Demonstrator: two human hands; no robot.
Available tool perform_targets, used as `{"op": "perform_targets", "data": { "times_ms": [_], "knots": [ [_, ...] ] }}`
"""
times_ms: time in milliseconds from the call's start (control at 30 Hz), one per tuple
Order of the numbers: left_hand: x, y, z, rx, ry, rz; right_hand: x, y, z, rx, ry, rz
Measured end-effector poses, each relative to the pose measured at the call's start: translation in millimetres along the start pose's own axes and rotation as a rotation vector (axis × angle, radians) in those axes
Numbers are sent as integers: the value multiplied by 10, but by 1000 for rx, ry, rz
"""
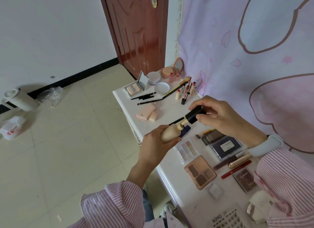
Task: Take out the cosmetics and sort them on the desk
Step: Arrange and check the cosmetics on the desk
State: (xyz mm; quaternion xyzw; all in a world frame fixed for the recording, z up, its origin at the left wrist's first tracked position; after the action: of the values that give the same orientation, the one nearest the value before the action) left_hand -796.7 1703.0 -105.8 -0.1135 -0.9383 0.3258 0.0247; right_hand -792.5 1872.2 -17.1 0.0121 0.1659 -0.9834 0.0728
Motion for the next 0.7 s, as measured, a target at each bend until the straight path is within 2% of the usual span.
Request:
{"op": "perform_targets", "data": {
  "times_ms": [167,367,700],
  "knots": [
    [14,1,-25,8,18,12,3,96,83,-34,0,125],
    [4,-30,54,12,-10,-10,-13,-89,194,53,-36,63],
    [35,-23,-11,-10,6,-25,-84,-82,94,49,-15,47]
  ]
}}
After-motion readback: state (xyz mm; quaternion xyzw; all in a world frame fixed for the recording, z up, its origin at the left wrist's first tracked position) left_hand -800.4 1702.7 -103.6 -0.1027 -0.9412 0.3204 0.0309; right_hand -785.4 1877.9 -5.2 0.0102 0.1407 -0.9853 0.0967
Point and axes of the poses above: each hand's wrist, its own x-axis towards the middle knuckle, its own y-axis out of the palm, z = x × y, the point moved 7 cm from there along x, towards the middle knuckle, and after that the axes turned 7 degrees about x, right-handed, at the moved point
